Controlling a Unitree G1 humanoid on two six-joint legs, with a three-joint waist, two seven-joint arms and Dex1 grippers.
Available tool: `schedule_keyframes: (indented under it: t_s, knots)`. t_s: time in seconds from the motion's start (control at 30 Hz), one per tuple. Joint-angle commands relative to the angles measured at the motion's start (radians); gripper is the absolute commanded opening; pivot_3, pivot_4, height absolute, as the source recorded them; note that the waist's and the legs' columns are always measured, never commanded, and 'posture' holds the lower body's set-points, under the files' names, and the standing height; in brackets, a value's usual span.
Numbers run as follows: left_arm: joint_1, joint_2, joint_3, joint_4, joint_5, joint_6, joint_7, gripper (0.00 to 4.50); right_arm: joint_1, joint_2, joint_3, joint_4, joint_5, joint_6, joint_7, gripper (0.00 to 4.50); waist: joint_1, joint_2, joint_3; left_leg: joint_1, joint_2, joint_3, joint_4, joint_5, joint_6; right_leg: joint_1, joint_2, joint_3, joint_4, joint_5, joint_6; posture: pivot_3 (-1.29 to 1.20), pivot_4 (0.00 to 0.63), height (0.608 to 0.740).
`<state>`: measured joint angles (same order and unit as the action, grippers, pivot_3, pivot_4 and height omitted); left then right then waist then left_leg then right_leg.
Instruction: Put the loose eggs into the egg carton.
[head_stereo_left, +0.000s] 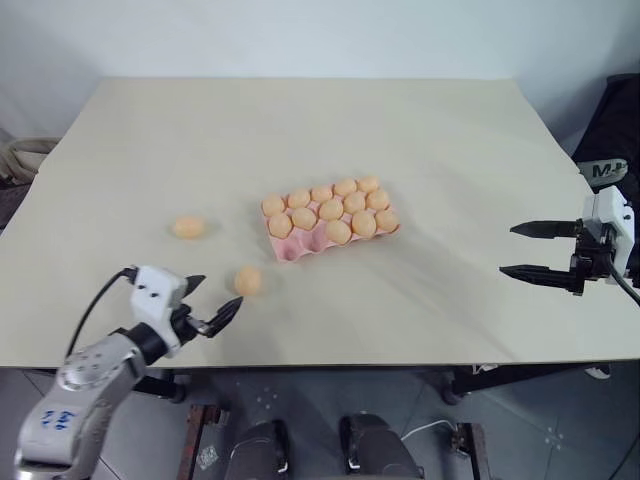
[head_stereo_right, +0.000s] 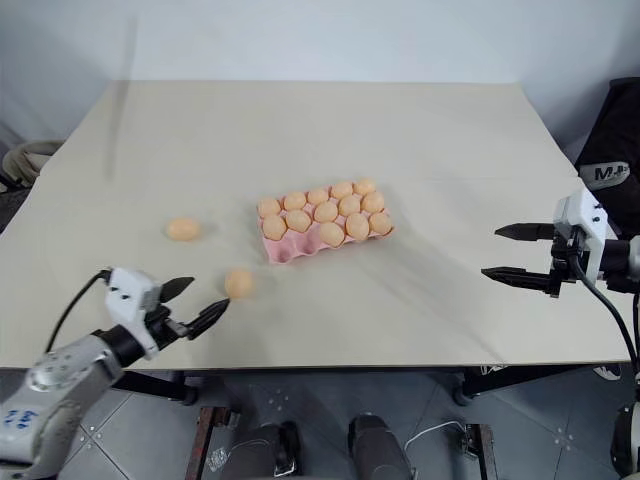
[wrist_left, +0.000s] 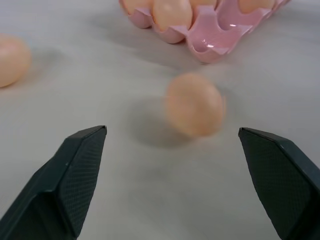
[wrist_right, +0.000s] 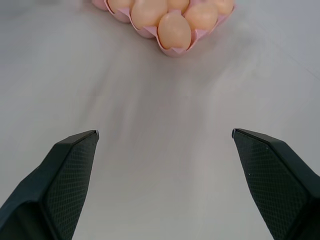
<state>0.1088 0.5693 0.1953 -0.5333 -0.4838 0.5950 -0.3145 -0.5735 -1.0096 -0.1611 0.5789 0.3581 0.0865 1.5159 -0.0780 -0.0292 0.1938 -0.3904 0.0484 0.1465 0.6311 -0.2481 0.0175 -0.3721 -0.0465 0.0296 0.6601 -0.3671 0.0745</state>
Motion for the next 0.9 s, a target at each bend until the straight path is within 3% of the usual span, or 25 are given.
schedule_keyframes:
  t_s: [0.03, 0.3, 0.6, 0.73, 0.9]
  knots:
    - [-0.026, -0.034, -0.045, -0.041, 0.071, 0.022, 0.077, 4.50, -0.015, -0.007, -0.024, -0.020, 0.028, -0.010, 0.044, 4.47, -0.002, 0.000, 0.000, 0.002, 0.000, 0.000, 0.000, -0.004, -0.001, 0.003, 0.000, 0.000, 0.000, 0.000, 0.000, 0.00, 0.150, 0.740]
    - [-0.100, -0.117, -0.161, 0.067, 0.201, -0.004, 0.126, 4.50, -0.062, 0.002, 0.008, -0.013, 0.009, 0.011, 0.023, 4.47, 0.001, 0.000, 0.000, 0.004, 0.000, 0.000, 0.000, -0.004, 0.000, 0.004, 0.000, 0.000, 0.000, 0.000, 0.000, 0.00, 0.150, 0.740]
    - [-0.195, -0.186, -0.210, 0.174, 0.280, -0.023, 0.134, 4.50, -0.058, -0.007, 0.011, -0.048, 0.011, 0.038, 0.000, 4.47, 0.019, 0.000, 0.000, 0.003, 0.001, 0.001, 0.000, -0.003, 0.001, 0.004, 0.000, 0.000, -0.003, 0.000, 0.000, 0.00, 0.150, 0.740]
    - [-0.209, -0.202, -0.211, 0.199, 0.291, -0.051, 0.123, 3.63, -0.043, -0.011, 0.002, -0.070, 0.014, 0.053, -0.013, 4.50, 0.025, 0.000, 0.000, 0.003, 0.001, 0.001, 0.000, -0.003, 0.001, 0.003, 0.000, 0.000, -0.003, 0.000, 0.000, 0.00, 0.150, 0.740]
    - [-0.218, -0.206, -0.213, 0.204, 0.300, -0.060, 0.104, 2.02, -0.026, -0.015, -0.010, -0.099, 0.022, 0.069, -0.028, 4.50, 0.025, 0.000, 0.000, 0.003, 0.001, 0.001, 0.000, -0.003, 0.001, 0.003, 0.000, 0.000, -0.003, 0.000, 0.000, 0.00, 0.150, 0.740]
